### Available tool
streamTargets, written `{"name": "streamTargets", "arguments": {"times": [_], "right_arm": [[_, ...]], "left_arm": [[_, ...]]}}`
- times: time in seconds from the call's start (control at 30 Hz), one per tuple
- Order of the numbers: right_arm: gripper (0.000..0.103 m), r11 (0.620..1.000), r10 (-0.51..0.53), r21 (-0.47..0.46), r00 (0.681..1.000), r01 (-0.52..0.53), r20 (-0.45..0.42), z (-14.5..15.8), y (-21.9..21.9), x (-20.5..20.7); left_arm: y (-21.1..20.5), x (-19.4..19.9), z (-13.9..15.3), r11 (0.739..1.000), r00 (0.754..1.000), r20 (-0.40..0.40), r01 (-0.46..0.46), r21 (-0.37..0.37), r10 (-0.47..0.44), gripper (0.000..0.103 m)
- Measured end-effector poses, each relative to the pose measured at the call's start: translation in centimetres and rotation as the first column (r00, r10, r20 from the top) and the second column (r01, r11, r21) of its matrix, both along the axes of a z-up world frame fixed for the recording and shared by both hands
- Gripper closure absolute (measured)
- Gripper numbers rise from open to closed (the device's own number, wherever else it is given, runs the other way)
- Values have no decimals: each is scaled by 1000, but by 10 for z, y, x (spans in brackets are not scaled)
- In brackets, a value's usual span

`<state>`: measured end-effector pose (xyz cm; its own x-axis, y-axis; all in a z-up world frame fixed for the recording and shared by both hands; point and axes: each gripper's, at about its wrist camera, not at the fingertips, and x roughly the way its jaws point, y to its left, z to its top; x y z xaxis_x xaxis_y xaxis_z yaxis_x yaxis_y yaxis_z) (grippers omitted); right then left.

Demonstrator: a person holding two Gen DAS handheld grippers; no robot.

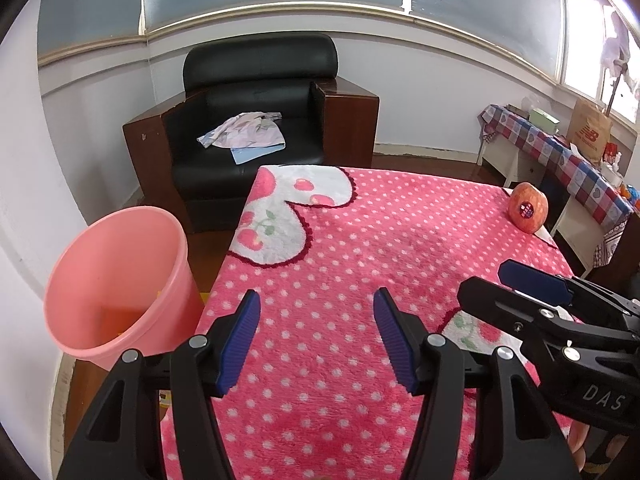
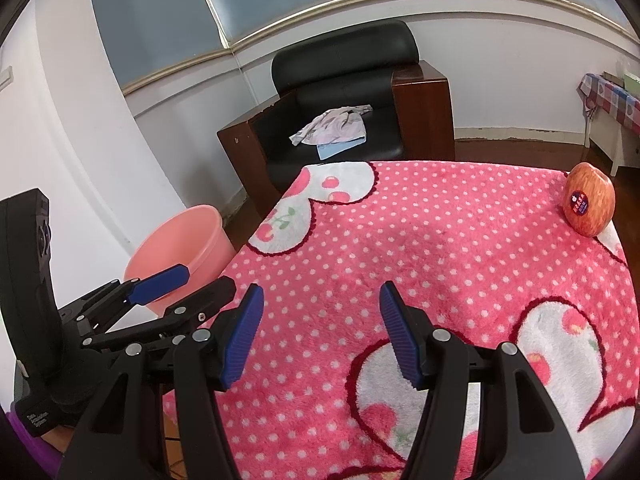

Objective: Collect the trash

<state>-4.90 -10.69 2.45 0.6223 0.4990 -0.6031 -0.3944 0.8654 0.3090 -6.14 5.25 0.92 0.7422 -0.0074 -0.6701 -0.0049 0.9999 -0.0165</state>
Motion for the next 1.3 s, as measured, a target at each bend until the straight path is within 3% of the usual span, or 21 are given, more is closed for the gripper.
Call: {"name": "streamTargets", "arguments": {"times": [1.3], "right_arm": [[42, 1000, -23, -5, 1000, 23, -14, -5, -10, -1]], "left_arm": [[-6, 3, -7, 1000, 999, -12, 31, 0, -31, 46]]}}
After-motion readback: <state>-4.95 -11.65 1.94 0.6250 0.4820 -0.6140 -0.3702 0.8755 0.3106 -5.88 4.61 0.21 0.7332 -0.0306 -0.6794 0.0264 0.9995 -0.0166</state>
